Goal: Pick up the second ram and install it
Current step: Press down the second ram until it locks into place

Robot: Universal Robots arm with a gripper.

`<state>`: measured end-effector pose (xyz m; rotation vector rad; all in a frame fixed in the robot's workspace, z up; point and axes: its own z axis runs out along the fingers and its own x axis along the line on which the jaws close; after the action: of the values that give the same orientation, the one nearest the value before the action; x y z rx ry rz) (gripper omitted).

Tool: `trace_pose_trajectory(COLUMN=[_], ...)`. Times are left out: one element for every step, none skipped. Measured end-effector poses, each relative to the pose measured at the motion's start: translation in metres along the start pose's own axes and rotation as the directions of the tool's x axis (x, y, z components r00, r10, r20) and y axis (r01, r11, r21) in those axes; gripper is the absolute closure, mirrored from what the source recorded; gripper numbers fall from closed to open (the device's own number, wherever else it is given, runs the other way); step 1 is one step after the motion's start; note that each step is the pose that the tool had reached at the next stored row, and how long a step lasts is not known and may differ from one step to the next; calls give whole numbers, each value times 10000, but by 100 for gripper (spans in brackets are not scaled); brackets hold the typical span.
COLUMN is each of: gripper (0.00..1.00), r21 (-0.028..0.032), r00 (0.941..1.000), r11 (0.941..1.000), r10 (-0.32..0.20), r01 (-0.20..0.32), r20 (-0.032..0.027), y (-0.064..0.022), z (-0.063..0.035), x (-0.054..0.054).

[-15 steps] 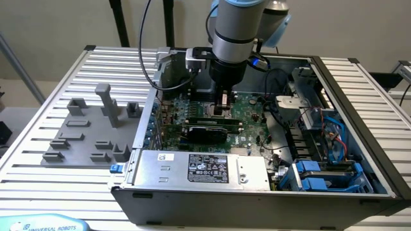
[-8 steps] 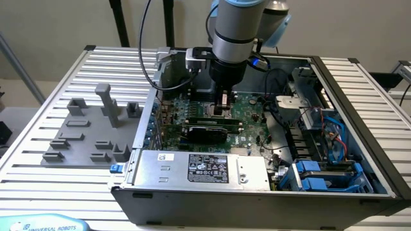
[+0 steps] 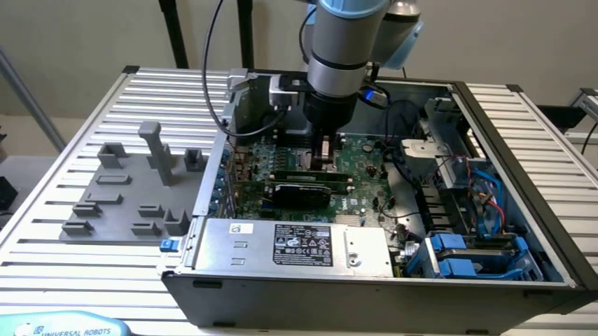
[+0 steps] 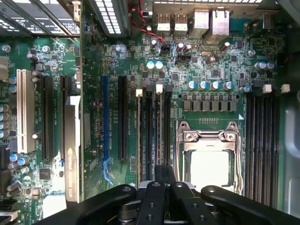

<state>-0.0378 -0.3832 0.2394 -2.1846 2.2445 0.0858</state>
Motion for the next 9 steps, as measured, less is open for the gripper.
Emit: trace_pose_trajectory(gripper=[89, 89, 89, 89, 89, 89, 89, 89, 89], r21=[11, 20, 24, 27, 28, 25, 25, 25, 27], r00=[10000, 10000, 10000, 10000, 10000, 10000, 10000, 10000, 10000], r11=[10000, 10000, 10000, 10000, 10000, 10000, 10000, 10000, 10000], r10=[-1, -1, -1, -1, -2, -2, -1, 0, -1], r01=[1, 1, 1, 1, 2, 2, 1, 0, 1], r20=[0, 1, 0, 1, -3, -14, -17, -16, -10], y=[-1, -1, -1, -2, -2, -2, -2, -2, -2], z=[18, 37, 55, 73, 90, 104, 121, 137, 149], x=[1, 2, 3, 3, 5, 7, 8, 9, 8])
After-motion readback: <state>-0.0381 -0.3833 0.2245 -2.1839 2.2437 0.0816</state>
